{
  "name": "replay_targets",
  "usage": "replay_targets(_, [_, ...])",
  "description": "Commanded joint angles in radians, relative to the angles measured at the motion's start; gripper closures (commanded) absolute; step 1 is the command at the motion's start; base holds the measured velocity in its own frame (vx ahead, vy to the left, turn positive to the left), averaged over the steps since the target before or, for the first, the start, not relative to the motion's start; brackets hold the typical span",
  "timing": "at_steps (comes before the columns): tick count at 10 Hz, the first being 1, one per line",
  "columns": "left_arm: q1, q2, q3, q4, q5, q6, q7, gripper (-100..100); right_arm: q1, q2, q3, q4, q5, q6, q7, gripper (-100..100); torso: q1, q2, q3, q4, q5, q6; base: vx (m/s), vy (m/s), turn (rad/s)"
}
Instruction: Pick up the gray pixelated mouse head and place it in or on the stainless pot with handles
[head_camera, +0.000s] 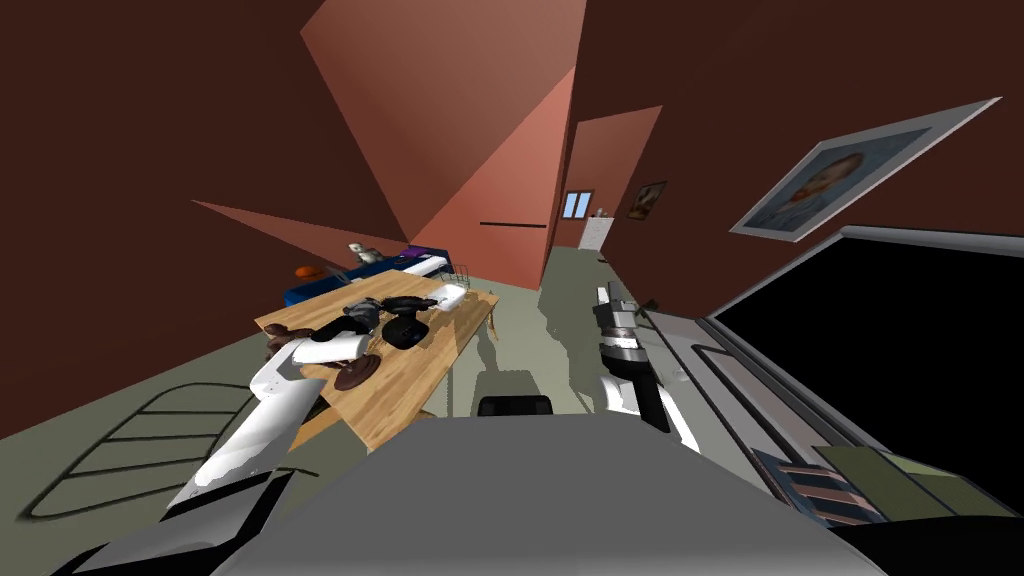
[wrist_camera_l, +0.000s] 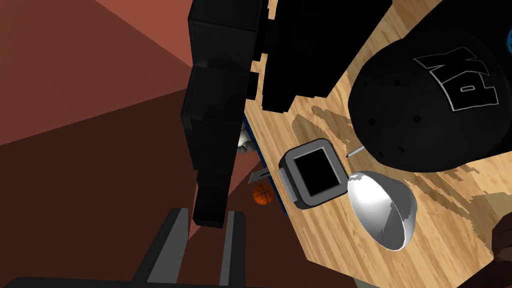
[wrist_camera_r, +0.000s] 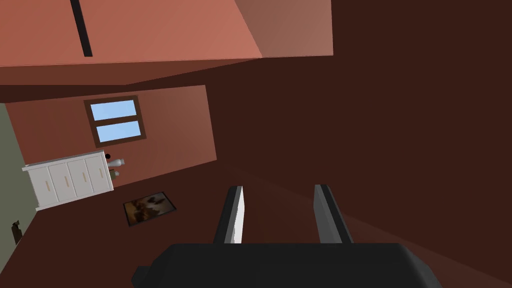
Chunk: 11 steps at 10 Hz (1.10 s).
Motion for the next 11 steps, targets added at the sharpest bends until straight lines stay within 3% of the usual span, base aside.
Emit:
replay_targets(1, [-0.001, 0.008, 0.015, -0.01, 0.014, 0.037, -0.004, 100, 0.0, 0.0, 0.0, 0.0, 0.0, 0.0, 0.0, 0, 0.0, 0.0, 0.0, 0.0, 0.0, 0.0, 0.161, 0.002, -0.123])
replay_targets(11, [0.018, 0.048, 0.078, -0.086, 0.098, 0.238, -0.044, 100, 0.0, 0.0, 0.0, 0.0, 0.0, 0.0, 0.0, 0, -0.003, 0.0, 0.001, 0.001, -0.004, -0.001, 0.181, 0.039, -0.127])
